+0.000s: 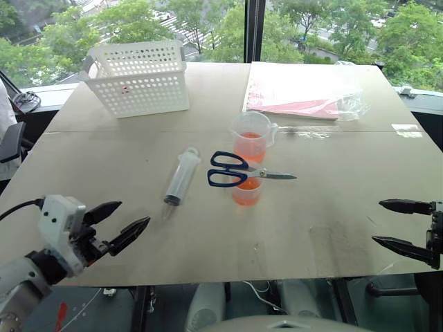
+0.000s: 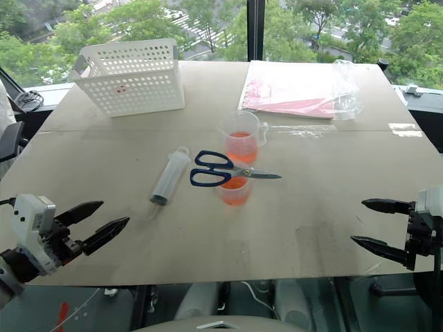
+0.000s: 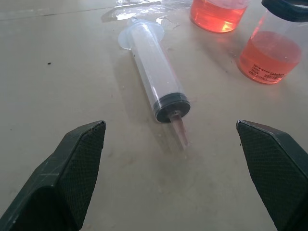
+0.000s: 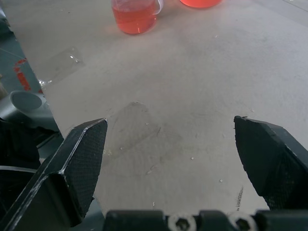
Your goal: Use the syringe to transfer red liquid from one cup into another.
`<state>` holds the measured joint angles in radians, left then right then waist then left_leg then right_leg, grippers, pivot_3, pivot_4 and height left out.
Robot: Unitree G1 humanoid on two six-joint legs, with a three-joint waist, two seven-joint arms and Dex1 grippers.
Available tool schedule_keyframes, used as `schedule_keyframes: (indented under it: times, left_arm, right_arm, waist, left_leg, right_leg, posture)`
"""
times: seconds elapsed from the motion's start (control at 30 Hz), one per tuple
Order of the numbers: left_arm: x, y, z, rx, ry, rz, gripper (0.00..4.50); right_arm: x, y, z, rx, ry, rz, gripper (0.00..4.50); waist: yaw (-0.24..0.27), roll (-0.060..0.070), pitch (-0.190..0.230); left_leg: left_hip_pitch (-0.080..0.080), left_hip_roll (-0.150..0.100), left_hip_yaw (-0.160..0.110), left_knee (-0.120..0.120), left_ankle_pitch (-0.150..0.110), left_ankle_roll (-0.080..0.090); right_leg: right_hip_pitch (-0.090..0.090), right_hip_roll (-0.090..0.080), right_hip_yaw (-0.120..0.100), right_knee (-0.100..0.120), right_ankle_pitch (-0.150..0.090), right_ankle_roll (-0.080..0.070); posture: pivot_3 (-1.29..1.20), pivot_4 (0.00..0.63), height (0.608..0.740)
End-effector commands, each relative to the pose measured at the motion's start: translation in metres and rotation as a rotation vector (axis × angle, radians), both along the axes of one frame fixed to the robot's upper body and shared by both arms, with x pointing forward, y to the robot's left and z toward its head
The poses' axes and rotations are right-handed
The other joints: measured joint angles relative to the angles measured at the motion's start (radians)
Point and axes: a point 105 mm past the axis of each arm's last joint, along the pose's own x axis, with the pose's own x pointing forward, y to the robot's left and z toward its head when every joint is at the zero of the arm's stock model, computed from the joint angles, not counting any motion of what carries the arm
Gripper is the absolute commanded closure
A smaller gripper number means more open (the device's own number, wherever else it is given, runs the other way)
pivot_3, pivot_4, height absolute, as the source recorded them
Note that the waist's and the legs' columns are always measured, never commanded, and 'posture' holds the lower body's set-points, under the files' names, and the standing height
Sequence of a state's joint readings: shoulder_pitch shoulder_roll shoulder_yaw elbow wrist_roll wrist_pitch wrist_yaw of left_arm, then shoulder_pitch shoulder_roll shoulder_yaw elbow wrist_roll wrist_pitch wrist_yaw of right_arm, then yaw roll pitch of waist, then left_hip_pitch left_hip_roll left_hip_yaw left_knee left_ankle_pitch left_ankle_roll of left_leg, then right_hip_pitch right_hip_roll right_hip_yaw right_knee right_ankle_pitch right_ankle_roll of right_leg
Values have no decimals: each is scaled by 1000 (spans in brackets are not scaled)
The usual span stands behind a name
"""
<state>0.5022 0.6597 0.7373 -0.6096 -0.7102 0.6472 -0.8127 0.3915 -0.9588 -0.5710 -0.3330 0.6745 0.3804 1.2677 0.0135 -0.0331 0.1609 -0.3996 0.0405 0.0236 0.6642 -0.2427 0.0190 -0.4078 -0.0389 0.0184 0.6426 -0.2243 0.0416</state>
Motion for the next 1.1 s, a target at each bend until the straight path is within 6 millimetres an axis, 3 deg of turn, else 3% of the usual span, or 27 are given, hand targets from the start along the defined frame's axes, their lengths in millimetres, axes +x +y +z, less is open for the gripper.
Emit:
schedule_keyframes:
  times: [0.03,0.17,0.23,0.37,0.5,0.67,0.83,1.07,1.1]
  left_arm:
    - [2,-2,7,4,-48,4,75]
    - [25,-11,18,50,-56,52,75]
    - [46,-16,29,135,-49,130,75]
    - [74,-32,40,91,154,153,75]
    - [95,-34,45,240,319,146,75]
    - [124,-37,42,210,512,175,75]
    - [148,-49,42,189,635,212,75]
    - [171,-67,25,278,726,264,75]
    - [172,-66,19,302,739,284,299]
  right_arm:
    - [1,2,10,10,-65,12,0]
    - [0,27,31,128,-164,144,0]
    - [3,43,46,171,-197,237,0]
    - [7,63,71,200,-235,372,0]
    - [3,72,80,171,-246,448,0]
    - [-6,78,86,155,-250,507,0]
    - [-2,95,94,158,-266,503,0]
    - [-11,102,86,161,-269,452,0]
    - [-14,101,86,164,-271,444,0]
  waist:
    - [0,0,0]
    - [2,1,0]
    - [3,1,0]
    - [3,1,1]
    - [-5,-3,3]
    - [-1,-3,4]
    - [0,-4,5]
    - [1,-4,5]
    - [1,-4,5]
  left_leg:
    - [0,0,0,0,0,0]
    - [0,0,-1,0,0,0]
    - [1,0,-1,0,0,0]
    - [1,0,-3,2,0,0]
    - [2,-4,-3,0,0,0]
    - [0,-3,-3,-7,-1,0]
    - [-1,-4,-3,-8,0,0]
    - [-2,-5,-3,-7,0,-1]
    - [-2,-5,-3,-8,0,-1]
  right_leg:
    - [0,0,0,0,0,0]
    - [0,1,0,0,0,0]
    - [1,1,0,0,0,0]
    - [4,3,-1,1,0,1]
    - [5,4,0,0,1,6]
    - [0,5,1,0,3,2]
    - [-1,4,1,0,3,2]
    - [-1,3,1,0,3,2]
    - [-1,3,1,0,3,2]
  posture:
    - [0,150,740]
    - [0,150,740]
    - [0,150,740]
    - [0,150,740]
    - [0,150,740]
    - [0,150,740]
    - [0,150,740]
    - [0,150,740]
    - [0,150,740]
